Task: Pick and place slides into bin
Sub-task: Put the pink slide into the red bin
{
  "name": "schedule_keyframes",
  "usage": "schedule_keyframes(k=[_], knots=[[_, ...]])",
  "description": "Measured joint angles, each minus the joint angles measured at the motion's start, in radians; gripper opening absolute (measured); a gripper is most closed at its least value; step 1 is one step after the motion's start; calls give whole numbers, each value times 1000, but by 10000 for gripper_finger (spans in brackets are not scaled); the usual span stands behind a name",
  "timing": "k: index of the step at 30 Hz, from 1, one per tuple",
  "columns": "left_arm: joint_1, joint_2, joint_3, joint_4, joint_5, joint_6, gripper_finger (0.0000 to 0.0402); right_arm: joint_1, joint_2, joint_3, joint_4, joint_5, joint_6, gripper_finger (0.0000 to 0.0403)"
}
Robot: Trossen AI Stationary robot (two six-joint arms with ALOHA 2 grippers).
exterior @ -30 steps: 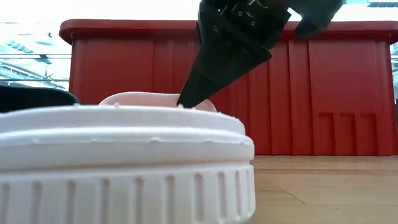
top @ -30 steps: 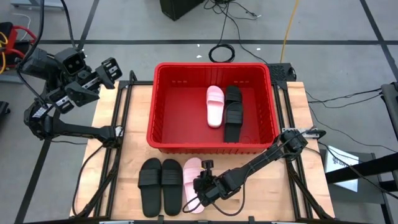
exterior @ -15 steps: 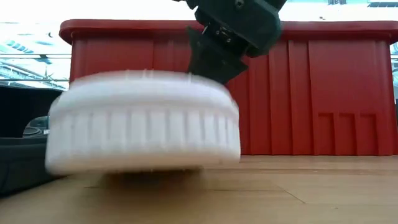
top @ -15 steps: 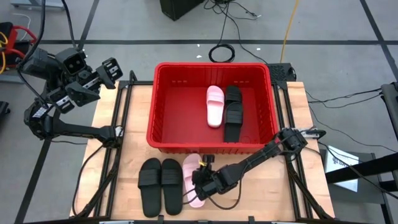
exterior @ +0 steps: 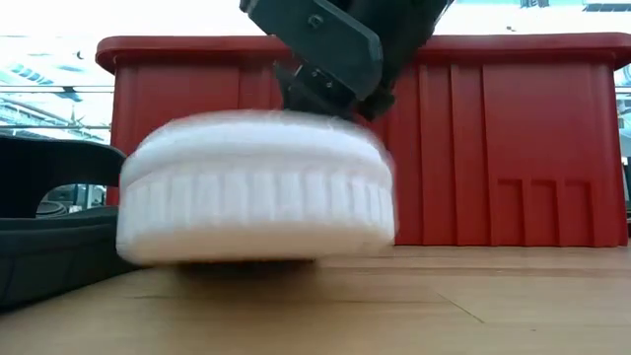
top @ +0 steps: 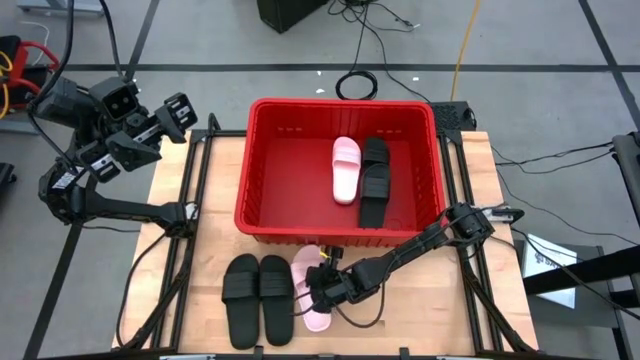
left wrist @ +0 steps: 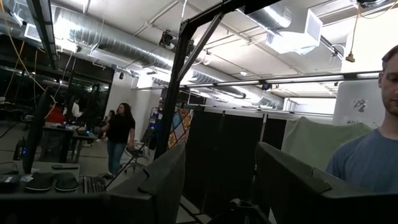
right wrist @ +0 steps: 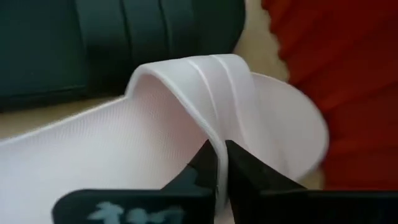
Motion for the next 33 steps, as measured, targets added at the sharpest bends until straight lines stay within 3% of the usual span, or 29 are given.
schedule_keyframes(k=[11, 33], knots=[[0, 0, 0, 0, 0, 0, 202, 18, -4, -19, 24, -12, 49, 6], [0, 0, 0, -27, 26, 0, 202, 20, -184, -22, -1, -238, 31, 3]])
